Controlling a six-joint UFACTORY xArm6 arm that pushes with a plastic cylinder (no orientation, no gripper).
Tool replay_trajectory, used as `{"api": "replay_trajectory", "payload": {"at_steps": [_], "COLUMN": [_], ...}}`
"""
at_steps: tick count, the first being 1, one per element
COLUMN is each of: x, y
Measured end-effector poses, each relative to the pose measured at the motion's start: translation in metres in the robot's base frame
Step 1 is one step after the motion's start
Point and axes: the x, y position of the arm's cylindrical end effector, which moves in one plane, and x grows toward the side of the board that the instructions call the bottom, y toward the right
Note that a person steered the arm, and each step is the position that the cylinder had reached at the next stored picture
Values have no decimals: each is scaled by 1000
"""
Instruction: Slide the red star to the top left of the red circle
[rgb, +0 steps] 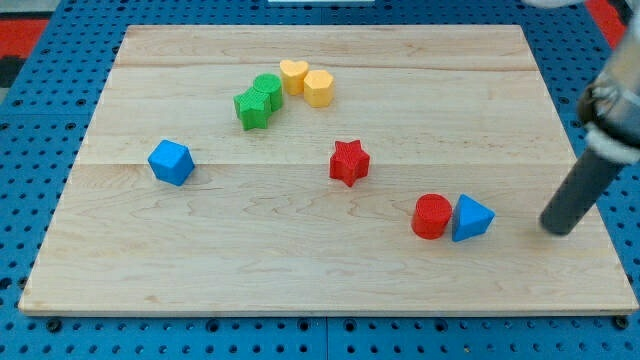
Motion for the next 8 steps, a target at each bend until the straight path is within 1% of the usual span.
{"api": "replay_trajectory", "payload": {"at_steps": [1,2,3,4,5,6,7,8], "x": [-80,-127,-129,-117,-70,-69,-75,-56], "y": [-19,-104,-198,-234,-234,-233,-275,-276]}}
